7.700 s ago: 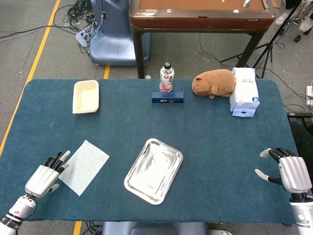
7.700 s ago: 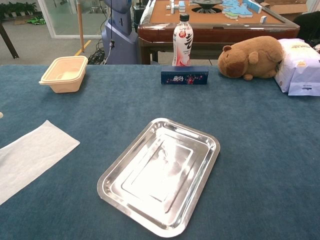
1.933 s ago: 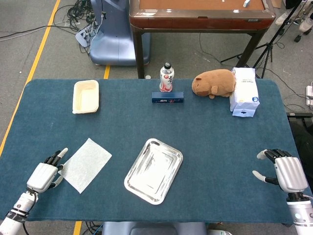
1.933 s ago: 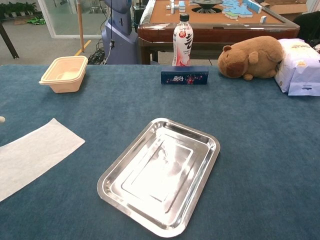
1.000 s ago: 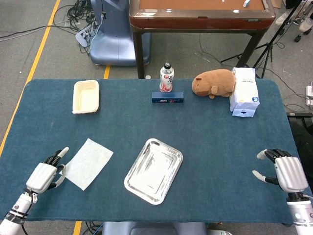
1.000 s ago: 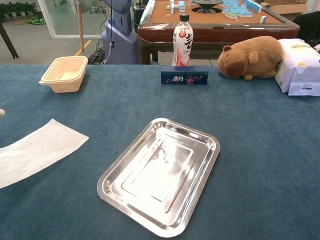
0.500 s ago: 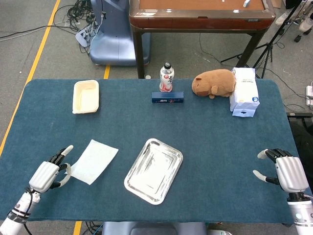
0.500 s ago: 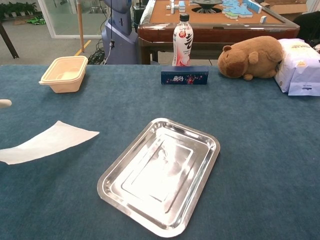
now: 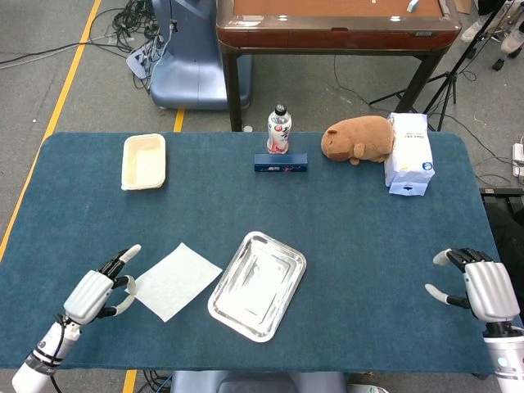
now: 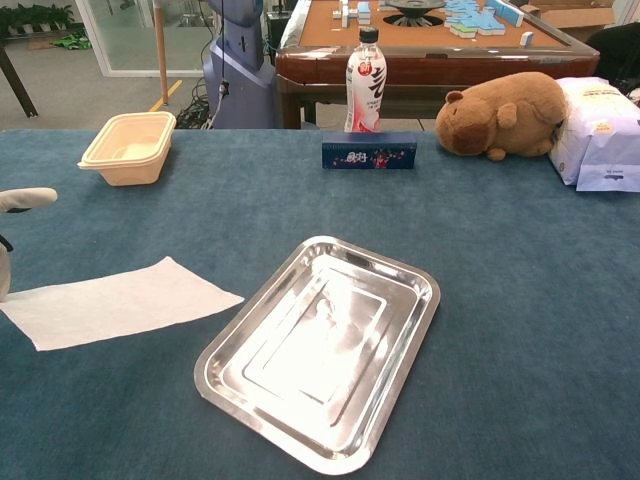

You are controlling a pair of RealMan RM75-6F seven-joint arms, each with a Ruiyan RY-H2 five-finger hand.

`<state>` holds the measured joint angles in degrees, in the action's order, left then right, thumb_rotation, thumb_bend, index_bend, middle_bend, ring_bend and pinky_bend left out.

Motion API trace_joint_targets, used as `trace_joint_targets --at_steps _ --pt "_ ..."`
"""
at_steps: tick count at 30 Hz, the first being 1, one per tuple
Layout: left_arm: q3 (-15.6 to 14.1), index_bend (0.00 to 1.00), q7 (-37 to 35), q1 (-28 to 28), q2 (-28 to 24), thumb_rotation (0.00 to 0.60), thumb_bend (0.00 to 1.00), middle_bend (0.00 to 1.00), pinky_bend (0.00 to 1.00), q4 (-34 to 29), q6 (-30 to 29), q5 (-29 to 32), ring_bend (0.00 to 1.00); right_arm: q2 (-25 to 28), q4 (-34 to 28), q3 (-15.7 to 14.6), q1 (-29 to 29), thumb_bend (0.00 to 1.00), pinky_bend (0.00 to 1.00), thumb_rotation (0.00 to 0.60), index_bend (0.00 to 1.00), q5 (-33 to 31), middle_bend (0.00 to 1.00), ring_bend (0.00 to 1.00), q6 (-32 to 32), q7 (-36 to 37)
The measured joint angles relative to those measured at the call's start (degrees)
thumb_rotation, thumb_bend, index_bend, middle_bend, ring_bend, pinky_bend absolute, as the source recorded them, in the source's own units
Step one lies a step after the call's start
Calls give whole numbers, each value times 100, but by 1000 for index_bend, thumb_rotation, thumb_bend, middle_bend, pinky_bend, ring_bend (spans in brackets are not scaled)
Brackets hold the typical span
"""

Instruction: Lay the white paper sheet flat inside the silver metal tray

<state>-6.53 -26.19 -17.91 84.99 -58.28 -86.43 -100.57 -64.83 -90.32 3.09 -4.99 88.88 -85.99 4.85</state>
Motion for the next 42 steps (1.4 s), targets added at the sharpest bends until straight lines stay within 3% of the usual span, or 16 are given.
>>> trace_joint_targets --at_steps 21,42 --pt "406 682 981 -64 -82 600 436 81 230 -1206 449 584 0 22 1 30 24 56 421 600 476 -5 493 395 -65 66" --pt "652 685 1309 -347 -272 600 438 94 230 -1955 412 376 0 9 17 26 12 56 421 600 476 -9 493 395 -27 33"
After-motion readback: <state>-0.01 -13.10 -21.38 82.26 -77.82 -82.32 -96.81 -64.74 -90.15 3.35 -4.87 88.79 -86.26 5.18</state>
